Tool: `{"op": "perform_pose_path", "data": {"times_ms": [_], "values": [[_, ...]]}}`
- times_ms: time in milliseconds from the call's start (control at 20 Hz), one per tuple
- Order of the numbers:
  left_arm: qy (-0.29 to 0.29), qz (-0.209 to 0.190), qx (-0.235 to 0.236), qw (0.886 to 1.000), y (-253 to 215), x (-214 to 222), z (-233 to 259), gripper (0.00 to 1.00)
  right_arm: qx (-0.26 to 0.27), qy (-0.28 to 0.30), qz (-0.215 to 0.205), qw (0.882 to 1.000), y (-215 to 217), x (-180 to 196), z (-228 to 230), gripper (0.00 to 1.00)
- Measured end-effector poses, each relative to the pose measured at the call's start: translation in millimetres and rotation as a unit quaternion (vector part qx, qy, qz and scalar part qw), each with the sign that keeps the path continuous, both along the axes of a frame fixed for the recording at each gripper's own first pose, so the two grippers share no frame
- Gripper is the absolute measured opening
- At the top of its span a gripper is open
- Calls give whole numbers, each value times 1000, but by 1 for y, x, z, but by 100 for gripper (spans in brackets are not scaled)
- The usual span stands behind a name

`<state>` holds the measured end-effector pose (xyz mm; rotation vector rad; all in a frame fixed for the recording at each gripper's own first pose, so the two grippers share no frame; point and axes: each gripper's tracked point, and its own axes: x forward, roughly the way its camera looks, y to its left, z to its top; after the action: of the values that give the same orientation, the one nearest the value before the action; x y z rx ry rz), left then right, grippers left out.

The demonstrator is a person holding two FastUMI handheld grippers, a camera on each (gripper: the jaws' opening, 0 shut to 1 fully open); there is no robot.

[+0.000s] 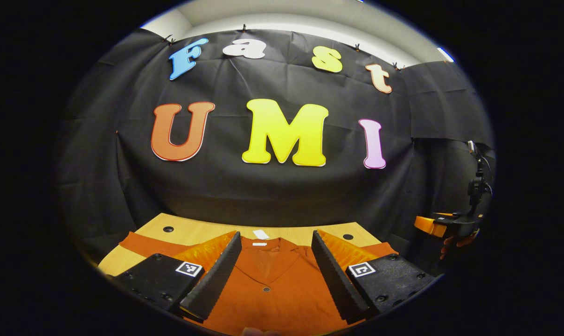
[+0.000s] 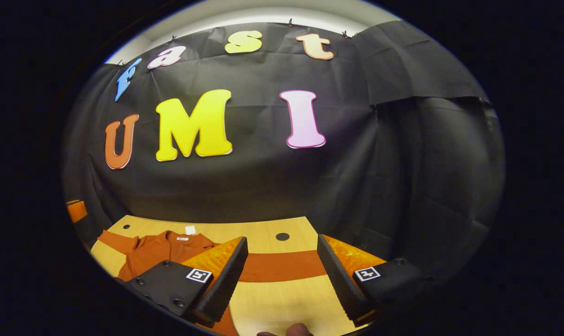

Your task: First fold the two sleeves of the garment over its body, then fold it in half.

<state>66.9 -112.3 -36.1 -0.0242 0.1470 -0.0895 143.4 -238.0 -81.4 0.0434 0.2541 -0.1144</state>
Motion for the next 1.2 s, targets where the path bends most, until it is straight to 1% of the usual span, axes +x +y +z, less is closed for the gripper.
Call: {"op": "perform_pose_path", "data": {"times_ms": [50,150,250,400,450,550,600,650,750,850,950,1050,1100,1200], "values": [[4,8,4,1000,-6,6,-2,98,3,10,1,1000,-19,14,-11,95],[9,17,7,1000,-22,13,-7,98,20,42,0,999,-55,41,-48,95],[22,21,13,999,-41,18,-16,98,56,81,-11,995,-86,68,-91,95],[38,21,30,999,-65,24,-22,98,96,128,-32,987,-126,108,-164,97],[42,18,35,998,-73,25,-24,98,108,146,-36,983,-136,119,-186,93],[48,17,46,998,-82,29,-26,98,134,174,-36,975,-151,136,-221,93],[54,21,54,997,-84,31,-29,98,140,183,-36,972,-157,145,-237,91],[62,25,60,996,-85,31,-33,98,147,185,-37,971,-163,152,-247,95],[74,32,65,995,-84,34,-38,98,168,193,-40,966,-167,166,-263,95],[90,38,66,993,-81,38,-47,98,183,204,-45,961,-171,170,-277,95],[97,49,68,992,-75,40,-49,98,208,215,-43,953,-168,171,-287,95],[100,59,64,991,-70,44,-51,99,217,215,-33,951,-162,175,-291,94],[107,61,65,990,-68,45,-54,98,221,217,-35,950,-161,176,-293,86],[111,63,69,989,-67,44,-57,99,232,225,-40,945,-157,173,-292,80]]}}
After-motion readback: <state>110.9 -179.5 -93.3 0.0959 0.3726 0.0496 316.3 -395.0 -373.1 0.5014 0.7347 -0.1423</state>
